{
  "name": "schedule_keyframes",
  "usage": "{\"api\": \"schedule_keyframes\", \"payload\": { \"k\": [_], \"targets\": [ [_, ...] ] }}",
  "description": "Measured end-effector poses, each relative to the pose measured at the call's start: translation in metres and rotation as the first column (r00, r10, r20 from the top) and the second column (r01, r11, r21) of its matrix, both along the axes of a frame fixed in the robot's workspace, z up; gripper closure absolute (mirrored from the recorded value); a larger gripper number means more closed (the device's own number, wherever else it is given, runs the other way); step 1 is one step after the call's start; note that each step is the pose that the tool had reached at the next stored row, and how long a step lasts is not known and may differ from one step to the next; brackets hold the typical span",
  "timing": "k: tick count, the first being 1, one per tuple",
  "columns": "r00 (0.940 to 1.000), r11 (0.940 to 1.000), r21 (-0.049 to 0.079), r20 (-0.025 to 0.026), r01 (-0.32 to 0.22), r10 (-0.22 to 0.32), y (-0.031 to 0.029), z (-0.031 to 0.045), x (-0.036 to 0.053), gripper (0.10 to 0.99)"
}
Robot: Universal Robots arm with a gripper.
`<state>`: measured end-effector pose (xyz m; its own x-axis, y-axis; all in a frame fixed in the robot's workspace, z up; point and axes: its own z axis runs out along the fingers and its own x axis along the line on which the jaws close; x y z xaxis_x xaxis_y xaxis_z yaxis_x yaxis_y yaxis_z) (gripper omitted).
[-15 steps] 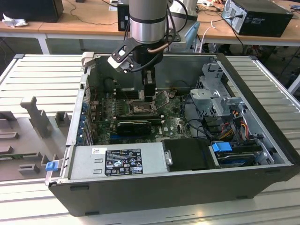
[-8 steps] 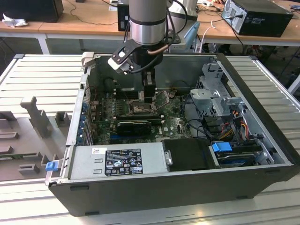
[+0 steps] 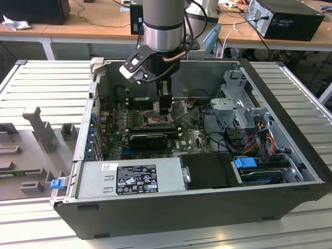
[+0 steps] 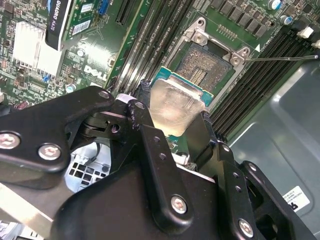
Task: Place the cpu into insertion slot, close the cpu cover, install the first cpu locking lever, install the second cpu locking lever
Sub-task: 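Place the cpu into insertion slot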
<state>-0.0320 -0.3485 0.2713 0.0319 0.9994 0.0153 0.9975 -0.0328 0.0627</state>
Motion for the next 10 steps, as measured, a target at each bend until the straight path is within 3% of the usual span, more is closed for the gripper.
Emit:
{"api": "schedule_keyframes", "payload": {
  "k": [10],
  "targets": [
    [1.0, 1.0, 0.0, -0.0015, 0.0, 0.0, 0.0, -0.0049, 0.0, 0.561]
  ]
}}
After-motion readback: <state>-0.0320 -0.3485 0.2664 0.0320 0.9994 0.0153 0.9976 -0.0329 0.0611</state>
